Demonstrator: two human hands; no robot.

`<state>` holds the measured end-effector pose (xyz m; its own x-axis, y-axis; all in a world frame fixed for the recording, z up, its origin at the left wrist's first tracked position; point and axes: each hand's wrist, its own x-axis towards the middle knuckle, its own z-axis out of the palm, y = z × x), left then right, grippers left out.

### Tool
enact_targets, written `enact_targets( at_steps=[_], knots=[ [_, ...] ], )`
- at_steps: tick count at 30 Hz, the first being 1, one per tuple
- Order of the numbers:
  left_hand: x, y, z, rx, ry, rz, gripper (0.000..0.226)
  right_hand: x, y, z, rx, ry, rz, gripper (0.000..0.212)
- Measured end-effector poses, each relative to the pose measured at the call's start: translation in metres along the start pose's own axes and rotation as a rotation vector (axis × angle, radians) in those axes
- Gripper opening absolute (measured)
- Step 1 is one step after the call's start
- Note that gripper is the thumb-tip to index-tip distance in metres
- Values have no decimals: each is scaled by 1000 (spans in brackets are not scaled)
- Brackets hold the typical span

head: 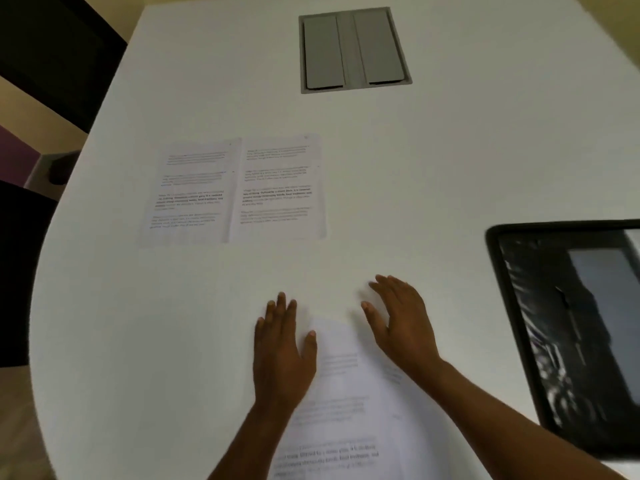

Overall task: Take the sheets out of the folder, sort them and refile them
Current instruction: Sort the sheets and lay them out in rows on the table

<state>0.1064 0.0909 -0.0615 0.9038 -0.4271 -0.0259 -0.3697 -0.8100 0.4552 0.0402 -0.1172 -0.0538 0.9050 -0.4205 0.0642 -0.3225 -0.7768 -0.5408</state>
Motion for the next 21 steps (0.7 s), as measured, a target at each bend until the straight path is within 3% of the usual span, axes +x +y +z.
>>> enact_targets(
  at_steps=[9, 14, 20, 21],
  knots=[
    [-149, 45, 17, 41, -230, 75, 68, -154, 17, -28, 0, -85, 87, 50],
    [-174, 60, 20, 107, -278, 90, 75, -189, 3, -26, 64, -175, 135, 47],
    [-150, 61, 28, 157, -365, -32, 87, -171, -5, -19, 115, -290, 404, 56],
    [-178, 78, 23, 188, -374, -5, 88, -203, -3, -33, 129, -274, 441, 58]
  ],
)
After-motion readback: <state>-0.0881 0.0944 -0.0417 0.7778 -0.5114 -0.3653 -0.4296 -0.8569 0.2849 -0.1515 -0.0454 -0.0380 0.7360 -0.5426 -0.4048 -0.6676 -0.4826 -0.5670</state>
